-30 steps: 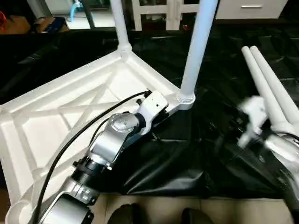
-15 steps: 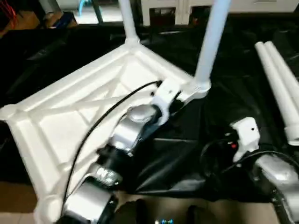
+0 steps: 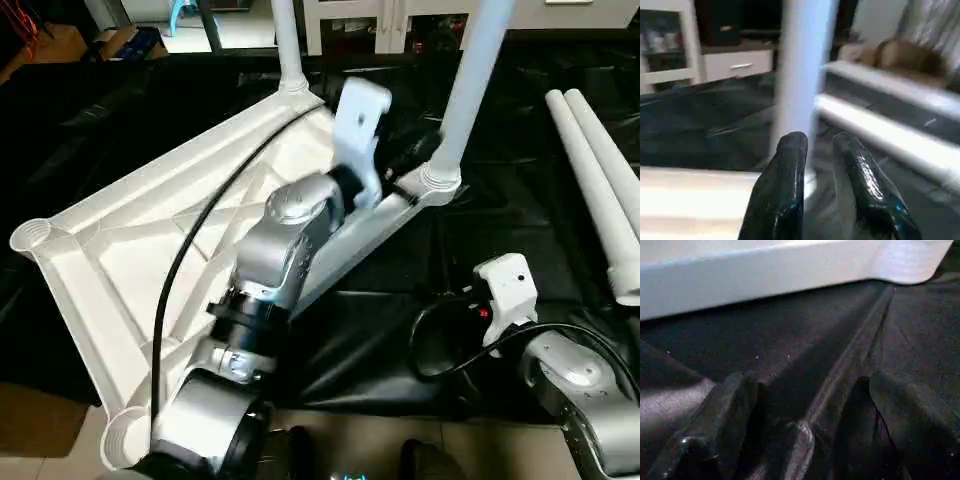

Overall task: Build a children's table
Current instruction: Rotate table base

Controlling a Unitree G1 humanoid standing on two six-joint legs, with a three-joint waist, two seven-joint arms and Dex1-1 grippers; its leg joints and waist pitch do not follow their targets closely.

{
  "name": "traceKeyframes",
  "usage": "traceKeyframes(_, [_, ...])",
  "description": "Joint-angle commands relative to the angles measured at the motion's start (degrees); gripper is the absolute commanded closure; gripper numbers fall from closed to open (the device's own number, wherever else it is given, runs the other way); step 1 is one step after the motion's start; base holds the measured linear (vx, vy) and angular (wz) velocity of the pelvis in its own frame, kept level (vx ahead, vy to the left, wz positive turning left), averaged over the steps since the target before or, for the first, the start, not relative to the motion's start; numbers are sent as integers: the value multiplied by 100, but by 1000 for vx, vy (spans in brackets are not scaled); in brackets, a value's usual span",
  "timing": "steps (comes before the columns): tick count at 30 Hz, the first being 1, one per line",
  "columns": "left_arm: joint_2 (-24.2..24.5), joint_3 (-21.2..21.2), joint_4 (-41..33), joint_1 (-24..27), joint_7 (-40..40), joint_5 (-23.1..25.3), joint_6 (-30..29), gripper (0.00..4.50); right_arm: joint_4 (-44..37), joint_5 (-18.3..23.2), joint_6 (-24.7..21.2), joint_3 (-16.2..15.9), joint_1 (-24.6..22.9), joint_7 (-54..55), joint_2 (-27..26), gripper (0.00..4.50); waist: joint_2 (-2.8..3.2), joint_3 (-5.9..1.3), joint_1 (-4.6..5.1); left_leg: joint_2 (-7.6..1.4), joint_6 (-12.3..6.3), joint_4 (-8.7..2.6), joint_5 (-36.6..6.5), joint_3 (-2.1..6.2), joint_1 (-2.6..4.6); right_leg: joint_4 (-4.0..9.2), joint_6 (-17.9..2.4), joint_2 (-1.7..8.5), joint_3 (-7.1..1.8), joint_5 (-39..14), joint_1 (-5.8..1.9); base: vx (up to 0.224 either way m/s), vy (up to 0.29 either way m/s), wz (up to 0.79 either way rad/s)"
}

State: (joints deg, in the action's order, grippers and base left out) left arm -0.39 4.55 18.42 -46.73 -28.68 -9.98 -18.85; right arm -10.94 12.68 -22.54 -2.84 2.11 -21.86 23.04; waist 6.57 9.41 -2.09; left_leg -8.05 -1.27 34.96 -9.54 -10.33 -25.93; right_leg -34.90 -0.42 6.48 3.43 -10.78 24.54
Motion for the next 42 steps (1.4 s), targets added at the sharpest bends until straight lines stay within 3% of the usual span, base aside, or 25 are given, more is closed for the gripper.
traceKeyframes(1, [475, -172, -219, 22, -86, 210, -73, 350, -16, -46, -81, -58, 0, -52, -37, 51, -213, -459, -19, -427, -816, -476, -853, 280, 213, 377, -1114, 275, -181, -752, -303, 0, 0, 0])
traceKeyframes(2, [1303, -191, -489, 182, -599, 336, -158, 350, 17, -58, -72, -100, 80, -71, -91, 51, -250, -468, 34, -413, -826, -475, -804, 278, 186, 368, -1120, 281, -178, -697, -328, 0, 0, 0])
traceKeyframes(4, [2059, -205, -823, 460, -1253, 334, -254, 350, 55, -47, -54, -154, 166, -107, -161, 51, -205, -491, 91, -396, -814, -465, -560, 297, 139, 288, -1135, 299, -168, -585, -352, 0, 0, 0])
traceKeyframes(6, [2516, -297, -1112, 685, -1744, 173, -401, 350, 121, -54, -19, -206, 252, -142, -202, 51, -170, -503, 112, -426, -753, -462, -476, 268, 276, 285, -1303, 252, -178, -341, -249, 0, 0, 0])
traceKeyframes(7, [2667, -338, -1226, 771, -1911, 102, -462, 350, 144, -58, -3, -225, 277, -154, -215, 51, -151, -490, 97, -418, -753, -457, -405, 254, 282, 282, -1356, 238, -172, -243, -240, 0, 0, 0])
traceKeyframes(8, [3149, -544, -1566, 1042, -2383, -181, -778, 350, 268, -71, 36, -298, 406, -208, -255, 51, -185, -535, 31, -436, -772, -430, -255, 230, 342, 248, -1494, 251, -185, 23, -225, 0, 0, 0])
traceKeyframes(9, [3311, -625, -1676, 1133, -2531, -284, -903, 350, 319, -75, 47, -324, 458, -229, -268, 51, -150, -525, 14, -422, -797, -439, -23, 224, 293, 199, -1555, 236, -173, 176, -233, 0, 0, 0])
traceKeyframes(10, [3724, -793, -1853, 1366, -2846, -412, -1115, 350, 456, -121, 102, -396, 584, -276, -281, 51, -133, -538, -7, -417, -784, -426, 14, 206, 336, 188, -1563, 210, -163, 219, -205, 0, 0, 0])
traceKeyframes(11, [3798, -822, -1881, 1408, -2900, -430, -1148, 350, 481, -131, 113, -409, 607, -284, -282, 51, -268, -574, -9, -411, -858, -413, 188, 217, 326, 134, -1623, 227, -160, 334, -235, 0, 0, 0])
traceKeyframes(13, [4467, -971, -2031, 1758, -3283, -493, -1361, 350, 680, -190, 185, -486, 804, -344, -301, 51, -212, -522, -2, -393, -812, -450, 44, 181, 334, 187, -1573, 202, -162, 50, -193, 0, 0, 0])
traceKeyframes(14, [4719, -995, -2062, 1878, -3393, -496, -1428, 350, 751, -199, 201, -499, 881, -364, -313, 51, -292, -531, -18, -399, -703, -457, -161, 184, 339, 181, -1558, 231, -173, -104, -215, 0, 0, 0])
traceKeyframes(15, [4719, -995, -2062, 1878, -3393, -496, -1428, 350, 751, -199, 201, -499, 881, -364, -313, 51, -244, -495, -27, -410, -535, -513, -488, 159, 380, 221, -1507, 207, -180, -380, -175, 0, 0, 0])
traceKeyframes(16, [5036, -1041, -2089, 2040, -3535, -488, -1486, 350, 864, -213, 218, -510, 993, -408, -330, 51, -291, -468, -33, -429, -418, -547, -723, 144, 419, 253, -1495, 193, -187, -514, -144, 0, 0, 0])
traceKeyframes(17, [5192, -1063, -2084, 2122, -3603, -448, -1501, 350, 934, -232, 233, -528, 1054, -437, -332, 51, -290, -465, -43, -430, -217, -574, -1056, 148, 405, 250, -1444, 222, -205, -707, -174, 0, 0, 0])
traceKeyframes(18, [5382, -1091, -2078, 2223, -3687, -399, -1520, 350, 1020, -256, 252, -551, 1128, -473, -335, 51, -363, -443, -45, -429, -54, -610, -1289, 157, 375, 248, -1363, 241, -224, -922, -187, 0, 0, 0])
traceKeyframes(19, [5517, -1119, -2070, 2303, -3751, -347, -1535, 350, 1092, -286, 272, -581, 1187, -502, -330, 51, -357, -427, -49, -432, 28, -642, -1438, 151, 373, 265, -1299, 240, -238, -1090, -195, 0, 0, 0])
traceKeyframes(20, [5936, -1198, -2011, 2546, -3867, -165, -1527, 350, 1342, -388, 357, -678, 1376, -579, -316, 51, -433, -413, -74, -433, 190, -645, -1708, 136, 439, 308, -1198, 262, -271, -1333, -122, 0, 0, 0])
traceKeyframes(22, [6297, -1241, -1904, 2741, -3925, -31, -1562, 350, 1583, -480, 463, -743, 1544, -615, -317, 51, -408, -402, -69, -428, 371, -687, -1821, 140, 429, 309, -1072, 266, -302, -1475, -124, 0, 0, 0])
traceKeyframes(23, [6351, -1251, -1882, 2773, -3936, -13, -1558, 350, 1619, -489, 479, -746, 1568, -618, -320, 51, -415, -389, -71, -437, 479, -713, -1969, 121, 485, 331, -1031, 237, -313, -1438, -73, 0, 0, 0])
traceKeyframes(26, [6750, -1325, -1737, 3029, -4078, 83, -1514, 350, 1866, -557, 589, -757, 1739, -640, -342, 51, -454, -396, -108, -431, 567, -706, -1958, 100, 516, 307, -1063, 226, -335, -1022, -53, 0, 0, 0])
traceKeyframes(29, [7056, -1419, -1677, 3295, -4279, 84, -1510, 350, 2009, -602, 633, -759, 1867, -647, -379, 51, -491, -398, -143, -426, 480, -699, -1687, 90, 484, 273, -1154, 231, -339, -702, -93, 0, 0, 0])
traceKeyframes(31, [7236, -1423, -1705, 3475, -4397, 75, -1536, 350, 2094, -613, 673, -772, 1935, -668, -400, 51, -492, -385, -160, -428, 432, -697, -1653, 70, 510, 290, -1199, 229, -346, -654, -80, 0, 0, 0])
traceKeyframes(34, [7354, -1379, -1737, 3643, -4467, 109, -1543, 350, 2155, -622, 711, -792, 1965, -685, -415, 51, -527, -393, -168, -422, 320, -682, -1337, 83, 452, 248, -1269, 242, -335, -326, -142, 0, 0, 0])
traceKeyframes(37, [7366, -1160, -1783, 3997, -4415, 261, -1369, 350, 2390, -681, 875, -824, 2055, -753, -492, 51, -533, -382, -161, -430, 245, -682, -1278, 81, 446, 246, -1328, 236, -330, -253, -157, 0, 0, 0])
traceKeyframes(42, [7103, -661, -1707, 3964, -4238, 440, -1252, 350, 2738, -768, 1030, -836, 2274, -743, -594, 51, -471, -390, -163, -427, 306, -672, -1312, 70, 490, 234, -1446, 208, -327, -127, -148, 0, 0, 0])
